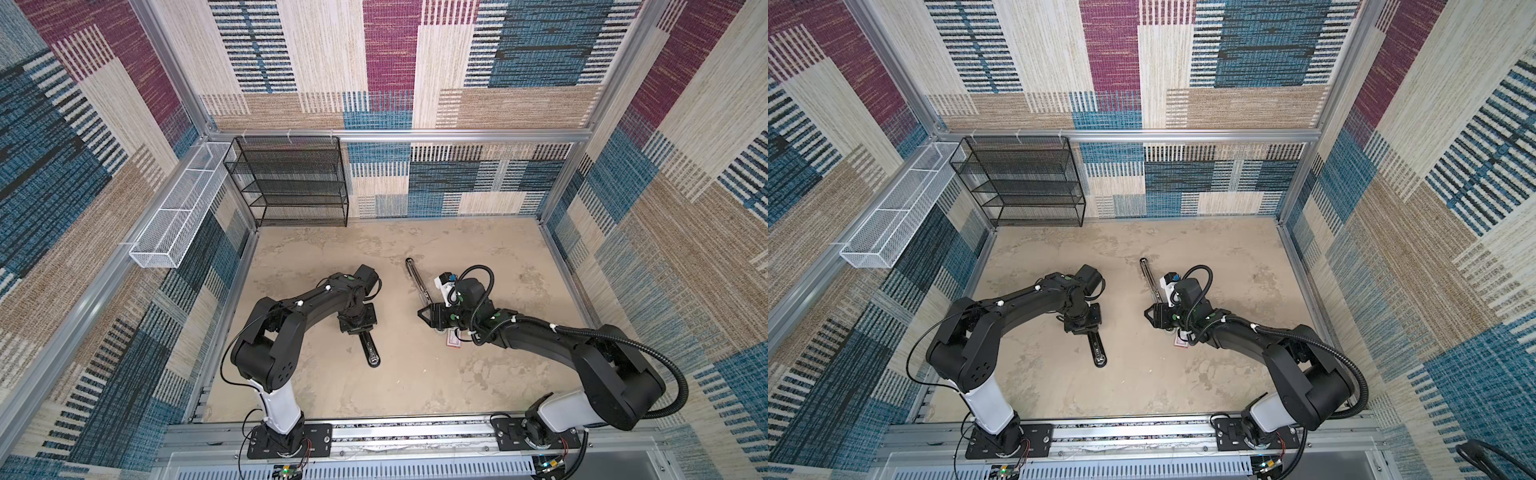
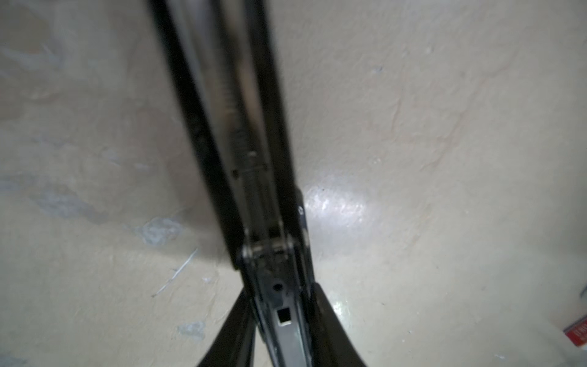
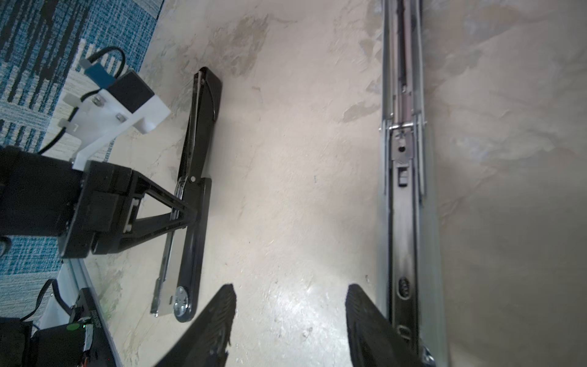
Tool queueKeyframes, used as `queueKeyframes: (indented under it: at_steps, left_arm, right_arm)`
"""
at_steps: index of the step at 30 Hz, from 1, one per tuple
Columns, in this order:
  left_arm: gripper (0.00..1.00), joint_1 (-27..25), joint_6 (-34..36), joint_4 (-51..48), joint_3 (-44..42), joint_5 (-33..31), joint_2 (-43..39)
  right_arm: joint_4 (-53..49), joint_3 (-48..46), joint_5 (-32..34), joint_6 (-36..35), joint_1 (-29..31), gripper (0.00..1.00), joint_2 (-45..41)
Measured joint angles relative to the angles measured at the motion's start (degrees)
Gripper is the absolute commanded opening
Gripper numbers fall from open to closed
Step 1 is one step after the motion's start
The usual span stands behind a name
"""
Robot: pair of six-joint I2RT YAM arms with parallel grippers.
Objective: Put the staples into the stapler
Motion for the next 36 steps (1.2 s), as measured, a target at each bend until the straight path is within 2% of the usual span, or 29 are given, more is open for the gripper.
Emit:
queueKeyframes:
  at_steps: [7,11,16,28,32,36]
  left_arm:
    - [0.14,-0.52,1.18,-1.38,1.57,-1.33,1.51]
    - [0.12,-0.70,3.30,-2.43,3.54,-2.45,2.86]
    - [0.11,-0.72,7.28,-2.64,8.57,-4.81,6.19]
    - [0.11,-0.07,14.78,-5.01,27.50,-8.00,18.93]
    - [0.11,0.79,15.74,-6.45,32.72,-8.00,22.12]
    - [0.11,1.42,16.50,-7.15,34.67,-7.98,23.04]
  right_arm:
    - [-1.68,1.84,2.12,0.00,-1.16,0.59,1.44]
    - [-2.91,3.19,2.95,0.02,-1.92,0.58,2.40]
    - [-4.09,6.16,5.57,0.04,-2.69,0.59,4.52]
    - [-6.12,11.69,7.23,-0.04,-4.26,0.58,12.98]
    - [-6.14,12.26,5.75,-0.02,-4.26,0.54,15.17]
    - [-6.14,12.39,3.74,0.07,-4.28,0.45,16.65]
